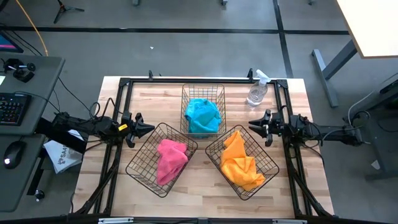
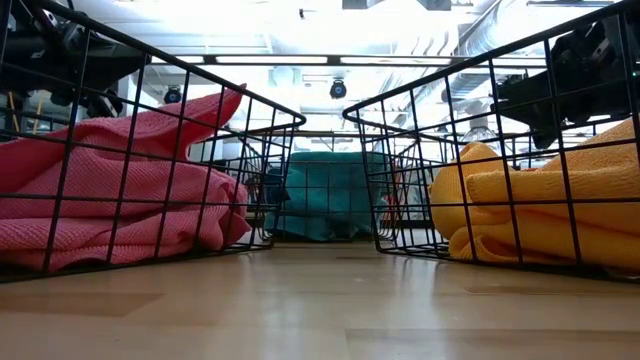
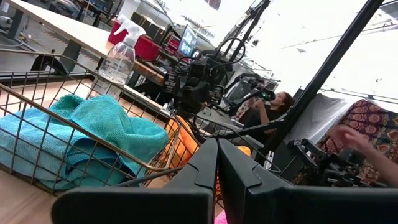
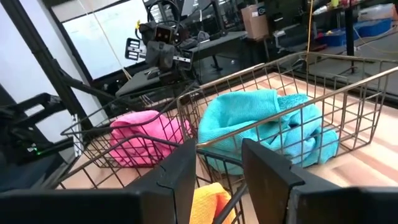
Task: Sort microfiber towel by color & place in baskets
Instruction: Return to Home Position
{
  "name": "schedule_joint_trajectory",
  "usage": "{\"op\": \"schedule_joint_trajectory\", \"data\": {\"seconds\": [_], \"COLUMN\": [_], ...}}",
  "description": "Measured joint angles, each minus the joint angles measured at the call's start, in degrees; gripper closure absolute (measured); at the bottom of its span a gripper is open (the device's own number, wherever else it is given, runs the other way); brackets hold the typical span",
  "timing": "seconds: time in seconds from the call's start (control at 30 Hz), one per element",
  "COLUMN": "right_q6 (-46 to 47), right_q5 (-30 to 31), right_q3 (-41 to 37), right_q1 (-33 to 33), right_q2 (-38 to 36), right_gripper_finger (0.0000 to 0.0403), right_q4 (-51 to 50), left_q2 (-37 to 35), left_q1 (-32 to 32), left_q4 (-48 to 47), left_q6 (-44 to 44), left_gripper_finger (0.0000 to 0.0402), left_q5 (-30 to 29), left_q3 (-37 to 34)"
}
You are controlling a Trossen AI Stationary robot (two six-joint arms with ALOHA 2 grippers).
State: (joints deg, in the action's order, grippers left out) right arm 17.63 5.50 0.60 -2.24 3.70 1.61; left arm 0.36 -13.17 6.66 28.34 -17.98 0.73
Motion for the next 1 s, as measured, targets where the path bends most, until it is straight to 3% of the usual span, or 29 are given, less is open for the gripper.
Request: {"op": "schedule_joint_trajectory", "data": {"seconds": [0.2,0.3,1.0], "right_q6": [0.3,0.3,0.3], "right_q5": [0.0,-0.5,0.1], "right_q3": [0.0,0.0,0.0], "right_q1": [0.0,-0.2,0.4], "right_q2": [0.0,-3.6,-3.3], "right_gripper_finger": [0.0279,0.0279,0.0279], "right_q4": [-0.1,-0.2,0.1], "left_q2": [0.0,0.0,0.7], "left_q1": [0.0,0.0,0.0], "left_q4": [0.0,0.0,-1.3], "left_q6": [0.0,0.0,0.0], "left_gripper_finger": [0.0401,0.0401,0.0401], "left_q5": [0.0,0.0,-0.4], "left_q3": [0.0,0.0,0.0]}}
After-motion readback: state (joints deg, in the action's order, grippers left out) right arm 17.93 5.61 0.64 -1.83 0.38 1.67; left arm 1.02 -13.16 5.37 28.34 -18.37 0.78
